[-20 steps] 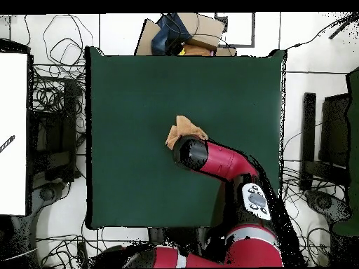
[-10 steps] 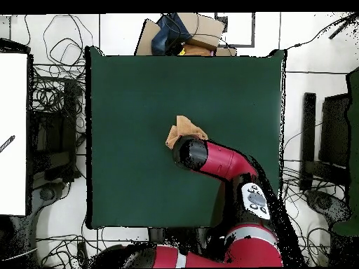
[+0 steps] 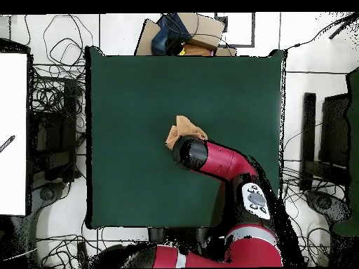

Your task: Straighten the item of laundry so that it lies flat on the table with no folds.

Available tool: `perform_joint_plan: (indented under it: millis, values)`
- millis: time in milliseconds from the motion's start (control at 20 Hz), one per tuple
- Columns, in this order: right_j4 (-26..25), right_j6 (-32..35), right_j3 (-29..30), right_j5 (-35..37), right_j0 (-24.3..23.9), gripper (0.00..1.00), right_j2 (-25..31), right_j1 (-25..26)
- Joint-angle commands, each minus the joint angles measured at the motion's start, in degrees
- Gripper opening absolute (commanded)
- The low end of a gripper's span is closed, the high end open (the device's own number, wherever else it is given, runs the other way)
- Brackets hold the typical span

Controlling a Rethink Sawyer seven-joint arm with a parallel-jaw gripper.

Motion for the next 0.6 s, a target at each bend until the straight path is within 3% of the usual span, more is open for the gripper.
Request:
perform_joint_plan:
  millis: [50, 600]
  values:
    - [0.1, 9.0, -1.0, -2.8, 0.8, 0.0, 3.9, 1.4]
    - [0.5, 9.8, -0.5, -2.6, 1.3, 0.0, 3.3, -0.1]
